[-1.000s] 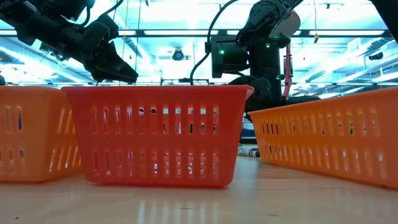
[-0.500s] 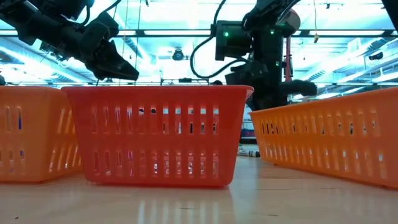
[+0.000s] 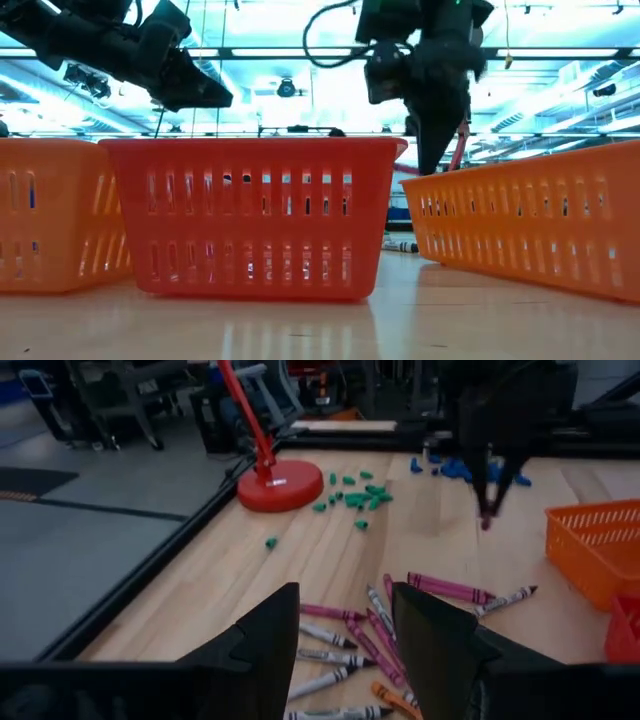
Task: Sort crayons
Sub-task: Put the red crayon into the right orange bin
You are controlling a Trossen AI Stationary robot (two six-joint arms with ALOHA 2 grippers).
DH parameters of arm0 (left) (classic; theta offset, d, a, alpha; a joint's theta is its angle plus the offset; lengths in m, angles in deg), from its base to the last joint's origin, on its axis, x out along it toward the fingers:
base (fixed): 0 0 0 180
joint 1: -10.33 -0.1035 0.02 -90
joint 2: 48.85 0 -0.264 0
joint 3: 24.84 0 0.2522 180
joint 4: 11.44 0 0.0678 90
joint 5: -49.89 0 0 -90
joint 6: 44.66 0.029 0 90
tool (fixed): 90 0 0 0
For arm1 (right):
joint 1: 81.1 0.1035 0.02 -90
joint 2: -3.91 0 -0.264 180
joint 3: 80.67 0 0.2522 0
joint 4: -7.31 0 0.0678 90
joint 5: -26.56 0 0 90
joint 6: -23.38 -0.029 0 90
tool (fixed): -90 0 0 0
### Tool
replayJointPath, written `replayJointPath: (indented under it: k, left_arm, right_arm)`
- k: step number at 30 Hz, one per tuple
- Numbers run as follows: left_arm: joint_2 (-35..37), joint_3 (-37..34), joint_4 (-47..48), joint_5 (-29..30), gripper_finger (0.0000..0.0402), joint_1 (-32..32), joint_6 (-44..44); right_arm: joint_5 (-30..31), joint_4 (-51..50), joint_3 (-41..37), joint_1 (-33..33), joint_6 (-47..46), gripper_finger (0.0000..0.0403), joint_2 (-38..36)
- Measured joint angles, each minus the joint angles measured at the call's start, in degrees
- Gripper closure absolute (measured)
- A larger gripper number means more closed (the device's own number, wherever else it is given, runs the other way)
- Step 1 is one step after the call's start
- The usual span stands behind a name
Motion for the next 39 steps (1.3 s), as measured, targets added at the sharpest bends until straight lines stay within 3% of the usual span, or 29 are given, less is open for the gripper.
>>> replayJointPath:
  k: [7,20,28,39]
  left_arm:
    - [0.0,0.0,0.1,0.0,0.0228,0.1,-0.1]
    - [0.0,0.0,2.0,-0.6,0.0228,0.1,-3.2]
    - [0.0,0.0,-0.6,-0.7,0.0228,0.1,-3.1]
    - [0.0,0.0,-1.1,-0.7,0.0228,0.1,-3.0]
  right_arm:
    - [-4.3,0.4,0.0,5.4,-18.3,0.0374,-0.4]
    - [-4.8,1.4,0.0,18.1,-46.6,0.0374,-0.4]
    - [-0.9,1.4,0.1,21.9,-53.1,0.035,0.0]
    - [-1.0,1.4,0.1,21.8,-51.9,0.0299,0.0]
